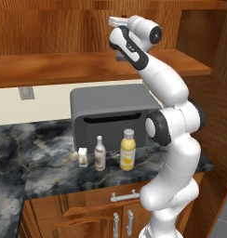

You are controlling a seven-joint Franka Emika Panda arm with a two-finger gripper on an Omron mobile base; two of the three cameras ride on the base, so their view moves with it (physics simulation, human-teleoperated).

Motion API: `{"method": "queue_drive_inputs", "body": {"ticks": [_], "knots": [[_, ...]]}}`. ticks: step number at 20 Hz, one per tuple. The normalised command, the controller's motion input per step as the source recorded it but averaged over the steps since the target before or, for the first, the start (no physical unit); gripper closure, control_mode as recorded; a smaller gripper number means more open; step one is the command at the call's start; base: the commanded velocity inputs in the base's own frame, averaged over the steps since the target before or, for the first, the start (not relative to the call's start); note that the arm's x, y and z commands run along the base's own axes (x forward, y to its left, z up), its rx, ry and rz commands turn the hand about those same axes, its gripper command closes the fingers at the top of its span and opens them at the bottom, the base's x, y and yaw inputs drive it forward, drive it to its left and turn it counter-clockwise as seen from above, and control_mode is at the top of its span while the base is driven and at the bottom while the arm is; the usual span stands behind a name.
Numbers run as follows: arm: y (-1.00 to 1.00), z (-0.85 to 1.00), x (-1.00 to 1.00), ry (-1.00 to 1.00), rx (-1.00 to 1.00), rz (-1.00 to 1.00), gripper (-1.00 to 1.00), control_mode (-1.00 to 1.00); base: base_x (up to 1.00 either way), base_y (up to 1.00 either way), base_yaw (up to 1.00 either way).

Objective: Sort all alcoholic drinks to one cabinet, and non-alcoholic drinks to the other.

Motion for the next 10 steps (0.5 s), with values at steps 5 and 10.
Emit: {"method": "queue_drive_inputs", "body": {"ticks": [5, 10], "knots": [[0.03, -0.35, 0.19, 0.01, 0.0, 0.0, -1.0, -1.0, 0.0, 0.0, 0.0], [0.0, -0.08, -0.01, -0.05, 0.0, 0.0, -1.0, -1.0, 0.0, 0.0, 0.0]]}}
